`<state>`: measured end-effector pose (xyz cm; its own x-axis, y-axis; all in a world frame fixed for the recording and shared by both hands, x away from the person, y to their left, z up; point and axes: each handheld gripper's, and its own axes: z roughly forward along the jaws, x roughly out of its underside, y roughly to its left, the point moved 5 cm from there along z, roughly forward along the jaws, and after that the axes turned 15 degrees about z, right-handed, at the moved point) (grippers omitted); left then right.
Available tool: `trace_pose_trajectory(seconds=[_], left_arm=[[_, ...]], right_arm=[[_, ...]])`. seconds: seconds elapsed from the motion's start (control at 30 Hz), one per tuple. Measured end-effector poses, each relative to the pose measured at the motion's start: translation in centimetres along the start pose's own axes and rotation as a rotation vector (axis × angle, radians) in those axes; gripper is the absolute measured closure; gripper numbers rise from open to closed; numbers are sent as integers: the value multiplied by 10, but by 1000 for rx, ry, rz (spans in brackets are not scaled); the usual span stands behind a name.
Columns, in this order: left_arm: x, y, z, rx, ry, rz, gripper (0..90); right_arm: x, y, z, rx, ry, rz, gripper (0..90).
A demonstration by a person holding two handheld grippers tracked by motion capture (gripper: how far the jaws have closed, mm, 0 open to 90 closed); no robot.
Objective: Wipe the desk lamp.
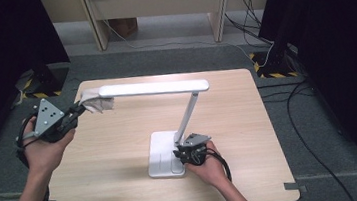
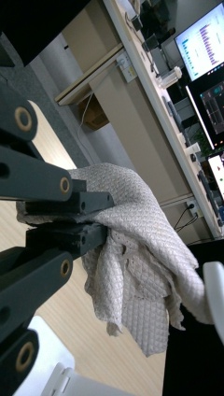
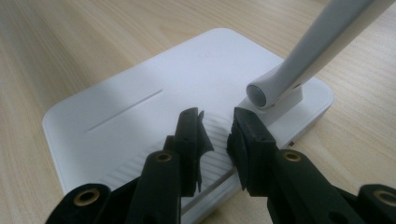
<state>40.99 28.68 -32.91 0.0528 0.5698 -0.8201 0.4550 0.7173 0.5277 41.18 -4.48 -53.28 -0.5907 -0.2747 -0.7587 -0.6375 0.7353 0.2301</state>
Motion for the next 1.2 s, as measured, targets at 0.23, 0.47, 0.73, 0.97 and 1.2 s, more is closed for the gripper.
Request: trace_pose_trajectory(seconds=[0.23,0.47,0.73,0.97,1.2], left_arm=[[-12,9,-4,-47,-37,4,848],[-26,12,-5,-74,-84,16,847],[-42,12,-8,-91,-132,57,848],[-59,6,-5,-79,-172,93,847],[-68,1,-4,-65,-183,126,846]], right_arm=[[0,0,0,0,-2,0,725],[0,0,0,0,-4,-1,724],[0,0,0,1,-4,-1,724],[1,0,0,0,-4,-2,724],[0,0,0,-1,-5,-2,724]])
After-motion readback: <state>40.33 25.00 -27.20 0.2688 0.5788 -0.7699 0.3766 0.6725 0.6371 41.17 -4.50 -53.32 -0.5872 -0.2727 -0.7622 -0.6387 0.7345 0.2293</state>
